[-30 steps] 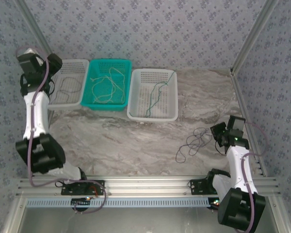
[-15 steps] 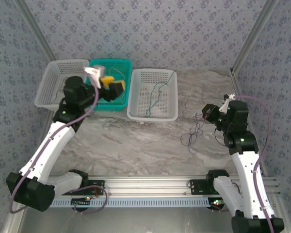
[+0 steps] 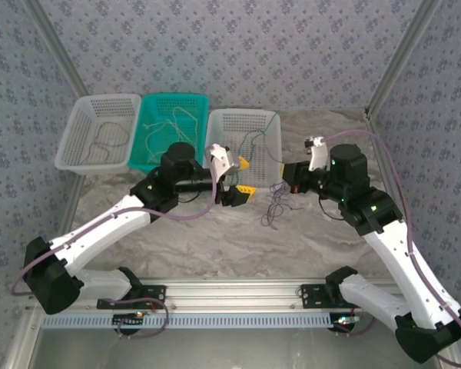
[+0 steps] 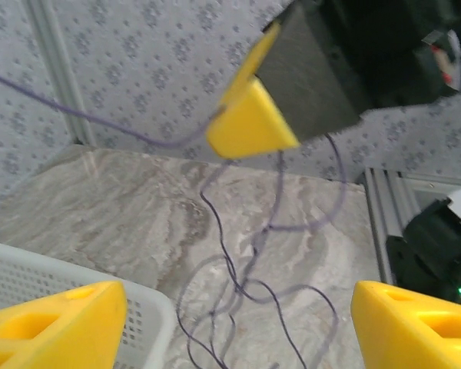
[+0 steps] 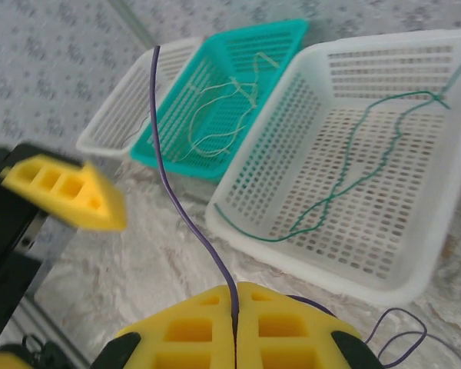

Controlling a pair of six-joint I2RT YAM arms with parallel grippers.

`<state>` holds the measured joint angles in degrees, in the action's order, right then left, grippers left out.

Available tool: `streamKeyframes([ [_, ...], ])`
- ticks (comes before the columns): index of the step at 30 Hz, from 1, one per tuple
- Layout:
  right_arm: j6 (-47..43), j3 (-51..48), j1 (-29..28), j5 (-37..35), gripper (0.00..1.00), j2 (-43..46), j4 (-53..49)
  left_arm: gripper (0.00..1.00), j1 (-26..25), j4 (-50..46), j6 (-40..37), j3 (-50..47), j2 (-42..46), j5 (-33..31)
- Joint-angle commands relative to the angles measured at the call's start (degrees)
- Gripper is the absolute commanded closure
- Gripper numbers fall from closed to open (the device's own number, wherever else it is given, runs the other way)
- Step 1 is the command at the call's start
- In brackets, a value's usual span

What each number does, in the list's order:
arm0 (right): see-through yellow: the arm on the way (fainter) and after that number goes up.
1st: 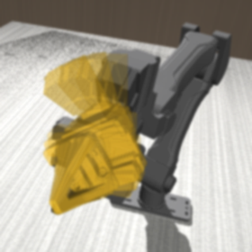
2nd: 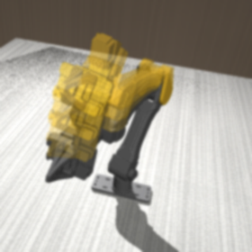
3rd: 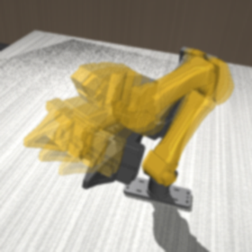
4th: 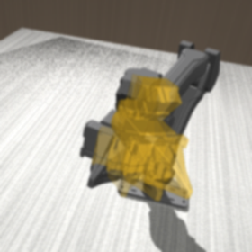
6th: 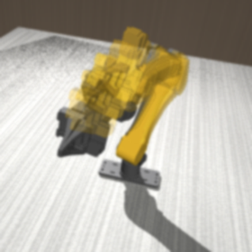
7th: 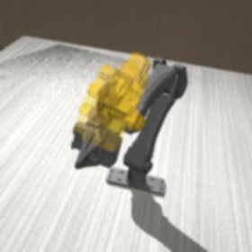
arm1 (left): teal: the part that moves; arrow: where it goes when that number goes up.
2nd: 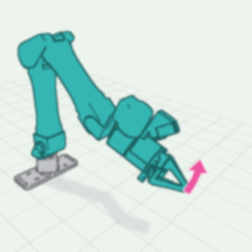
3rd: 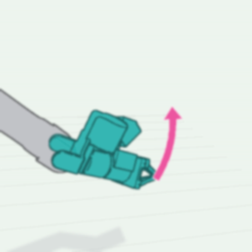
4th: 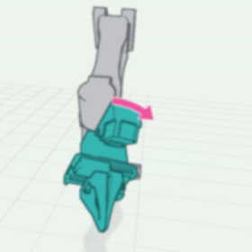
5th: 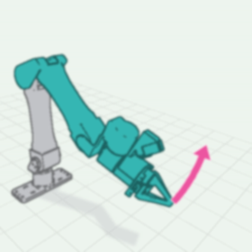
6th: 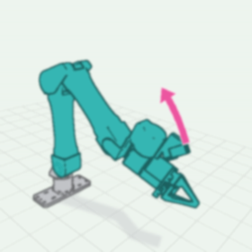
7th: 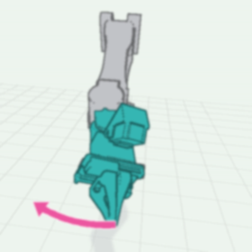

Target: Untangle the cables

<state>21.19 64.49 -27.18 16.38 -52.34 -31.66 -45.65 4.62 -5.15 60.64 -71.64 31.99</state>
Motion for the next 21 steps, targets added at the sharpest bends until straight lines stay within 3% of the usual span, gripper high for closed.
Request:
streamKeyframes([
  [1, -4.68, 2.11, -3.47, -0.29, 1.00, -0.60, -0.25, 0.23, 0.95, 9.34, 8.02, 1.08, -1.64, -1.47],
  [6, -4.84, 1.95, -6.06, -2.36, 1.00, -1.97, 1.79, 0.24, 1.62, 20.20, 32.70, 2.27, -9.00, 1.64],
  [8, -4.69, 2.21, -6.48, -2.89, 1.00, -2.52, 2.06, 0.31, 1.79, 27.21, 39.89, -0.07, -10.31, -0.12],
  [11, -4.67, 2.46, -7.25, -3.00, 1.00, -2.65, 2.37, 0.59, 2.38, 32.53, 44.84, -2.52, -11.11, -2.32],
  [13, -4.58, 2.20, -7.60, -2.94, 1.00, -2.63, 2.69, 0.91, 2.74, 35.05, 46.07, -4.01, -10.81, -3.06],
  [14, -4.50, 1.93, -7.70, -3.06, 1.00, -2.57, 2.81, 1.00, 2.91, 35.64, 46.51, -4.34, -10.63, -2.97],
  [21, -3.31, -0.78, -7.79, -7.93, 1.00, -1.47, 2.60, 1.00, 4.64, 35.16, 47.14, -6.57, -5.89, -6.23],
])
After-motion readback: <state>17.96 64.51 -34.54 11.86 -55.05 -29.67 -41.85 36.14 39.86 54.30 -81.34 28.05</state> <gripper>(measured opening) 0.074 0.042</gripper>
